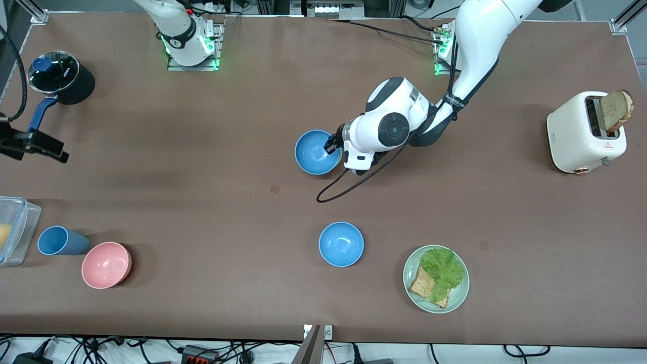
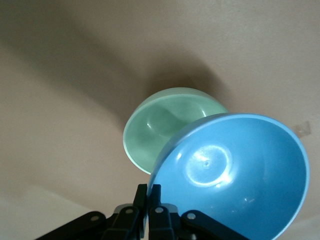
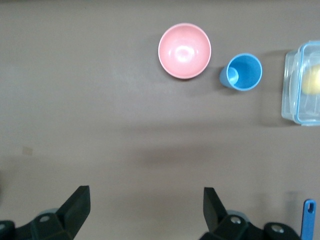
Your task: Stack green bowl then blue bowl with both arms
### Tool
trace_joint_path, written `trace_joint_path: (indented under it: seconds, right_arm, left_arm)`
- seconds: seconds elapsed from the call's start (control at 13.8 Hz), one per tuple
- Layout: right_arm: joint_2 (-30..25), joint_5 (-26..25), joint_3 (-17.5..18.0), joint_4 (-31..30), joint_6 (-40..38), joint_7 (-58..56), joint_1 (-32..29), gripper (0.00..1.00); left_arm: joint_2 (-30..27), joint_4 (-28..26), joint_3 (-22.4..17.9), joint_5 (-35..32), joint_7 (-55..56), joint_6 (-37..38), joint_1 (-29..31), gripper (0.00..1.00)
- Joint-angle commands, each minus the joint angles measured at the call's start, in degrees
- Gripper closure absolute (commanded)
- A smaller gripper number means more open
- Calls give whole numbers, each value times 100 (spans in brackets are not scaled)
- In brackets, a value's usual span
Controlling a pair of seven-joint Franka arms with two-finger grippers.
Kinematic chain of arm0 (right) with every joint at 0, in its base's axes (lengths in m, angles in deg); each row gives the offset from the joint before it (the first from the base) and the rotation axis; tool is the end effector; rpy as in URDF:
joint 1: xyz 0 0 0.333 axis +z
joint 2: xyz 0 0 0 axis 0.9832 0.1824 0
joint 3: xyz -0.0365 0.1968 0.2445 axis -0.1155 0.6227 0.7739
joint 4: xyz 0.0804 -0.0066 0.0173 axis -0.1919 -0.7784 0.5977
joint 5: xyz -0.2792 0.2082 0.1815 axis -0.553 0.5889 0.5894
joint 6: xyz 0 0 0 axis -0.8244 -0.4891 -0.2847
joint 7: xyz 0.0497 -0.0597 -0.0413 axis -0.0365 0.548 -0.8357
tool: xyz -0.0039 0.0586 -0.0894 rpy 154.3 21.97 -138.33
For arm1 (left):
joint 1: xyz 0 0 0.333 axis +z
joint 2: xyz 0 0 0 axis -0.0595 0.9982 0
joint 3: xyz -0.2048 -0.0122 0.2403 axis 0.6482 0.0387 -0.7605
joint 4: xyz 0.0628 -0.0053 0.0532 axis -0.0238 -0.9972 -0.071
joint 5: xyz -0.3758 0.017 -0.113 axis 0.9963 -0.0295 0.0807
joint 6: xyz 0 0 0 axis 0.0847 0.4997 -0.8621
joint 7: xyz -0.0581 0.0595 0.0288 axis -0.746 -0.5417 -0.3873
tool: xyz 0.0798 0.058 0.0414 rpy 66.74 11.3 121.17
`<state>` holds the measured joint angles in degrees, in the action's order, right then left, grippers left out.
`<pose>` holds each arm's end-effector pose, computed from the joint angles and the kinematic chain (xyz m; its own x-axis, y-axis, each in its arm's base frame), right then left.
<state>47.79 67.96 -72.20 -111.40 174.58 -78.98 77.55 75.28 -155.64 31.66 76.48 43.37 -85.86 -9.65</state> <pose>0.6037 -0.0359 0.5943 0.9988 -0.0475 0.0143 -0.0476 -0.9988 0.0111 0.4914 -0.4309 0.2811 0.6115 0.6046 -0.5104 0.7061 -0.7081 0.0072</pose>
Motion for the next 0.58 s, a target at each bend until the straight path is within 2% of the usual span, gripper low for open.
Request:
trace_joint_path:
  seconds: [0.0, 0.22, 0.51]
  right_arm:
    - [-733, -101, 133, -989, 130, -204, -122, 0]
    - [-954, -101, 160, -1368, 174, -161, -96, 0]
    - [-1322, -83, 151, -2009, 622, -117, -122, 0]
  left_arm:
    - [-315, -353, -14, 31, 14, -180, -9, 100]
    - [-297, -433, -14, -136, 14, -189, -97, 100]
    - [-288, -442, -23, -250, 6, -189, -88, 100]
